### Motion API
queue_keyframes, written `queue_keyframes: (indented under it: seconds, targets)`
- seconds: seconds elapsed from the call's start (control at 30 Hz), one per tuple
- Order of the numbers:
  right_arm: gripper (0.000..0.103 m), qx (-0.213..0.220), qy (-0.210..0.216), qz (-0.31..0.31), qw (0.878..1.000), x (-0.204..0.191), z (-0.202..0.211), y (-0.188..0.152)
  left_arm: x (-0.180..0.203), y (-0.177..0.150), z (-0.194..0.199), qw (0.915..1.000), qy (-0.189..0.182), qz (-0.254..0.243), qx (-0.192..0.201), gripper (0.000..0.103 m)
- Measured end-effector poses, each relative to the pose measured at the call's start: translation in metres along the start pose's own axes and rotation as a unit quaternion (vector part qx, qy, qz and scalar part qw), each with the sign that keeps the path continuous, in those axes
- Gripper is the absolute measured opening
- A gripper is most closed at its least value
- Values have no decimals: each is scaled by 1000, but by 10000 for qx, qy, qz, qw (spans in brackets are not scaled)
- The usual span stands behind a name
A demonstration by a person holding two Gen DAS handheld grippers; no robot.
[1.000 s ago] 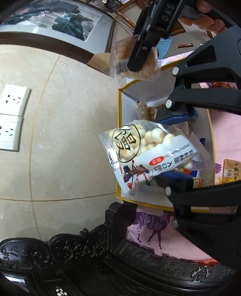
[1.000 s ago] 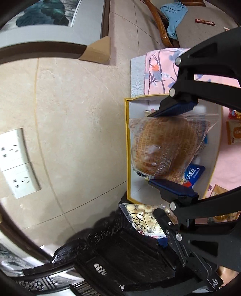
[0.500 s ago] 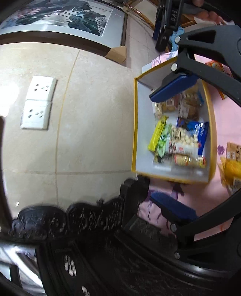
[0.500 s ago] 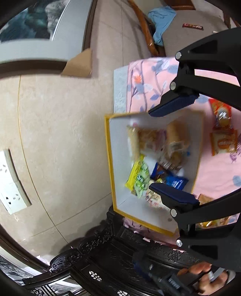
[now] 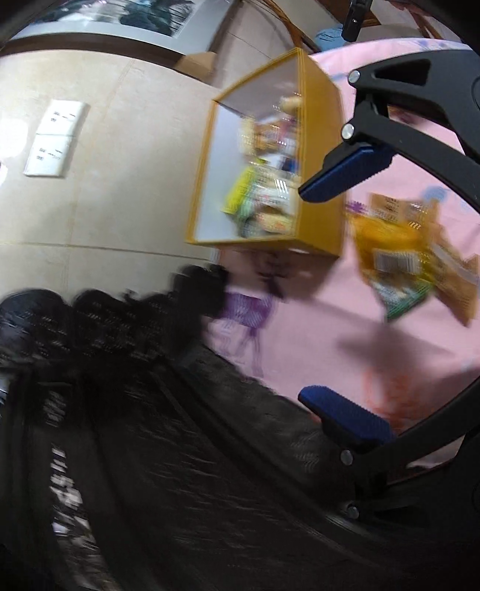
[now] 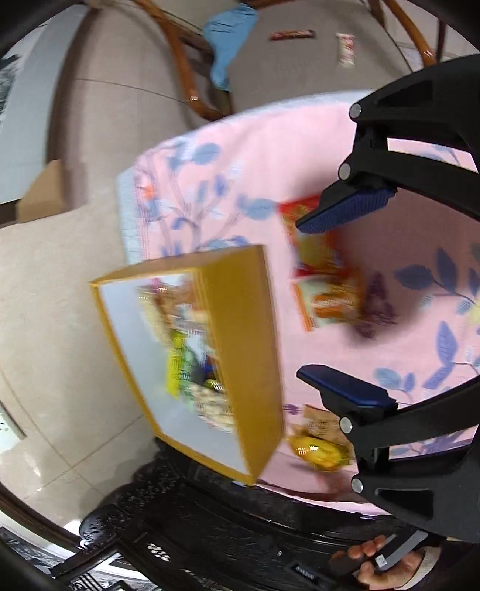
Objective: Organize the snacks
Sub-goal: 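Move the left gripper to the tan paper snack bag while the right reaches the orange-brown snack bag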
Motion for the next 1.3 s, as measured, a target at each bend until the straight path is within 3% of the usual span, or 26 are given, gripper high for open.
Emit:
queue_keyframes:
  seconds: [0.2,0.33,0.5,0.67,0.83,1.03,1.17,1.2,1.3]
  targets:
    - [74,-393,-39,567,9976,-24,-31,-36,7,-53,1,9992,-195,-152,-326,101]
    - [73,-414,27,823,9957,-32,-48,-35,16,-80,-2,9976,-172,-553,-390,101]
    - [68,-487,-53,996,9938,-31,-78,-19,15,-104,-8,9959,-294,-634,-571,101]
    - [67,-830,-309,1226,9885,-22,-112,-17,9,-119,-15,9948,-297,-660,-723,101]
    - [67,-921,-526,1282,9861,-12,-123,-17,4,-125,-20,9943,-355,-617,-800,101]
    - [69,-888,-443,1397,9852,-10,-124,-17,10,-133,-31,9922,-381,-701,-961,101]
    - [68,-933,-779,1767,9767,-16,-126,-24,17,-140,-39,9912,-370,-861,-940,101]
    - [67,-927,-814,1752,9768,-16,-126,-24,18,-142,-42,9904,-346,-921,-972,101]
    - [48,-875,-917,1660,9780,-16,-124,-23,21,-145,-48,9900,-352,-958,-976,101]
Point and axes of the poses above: each gripper's, at about its wrist camera, not at the fingertips, and z roughly against the way its jaws point, x to its right, y to its top, the point moved 5 cm from there along -z, roughly the way its jaws point, and after that the axes turned 5 degrees about y, right-handed, at the moved point
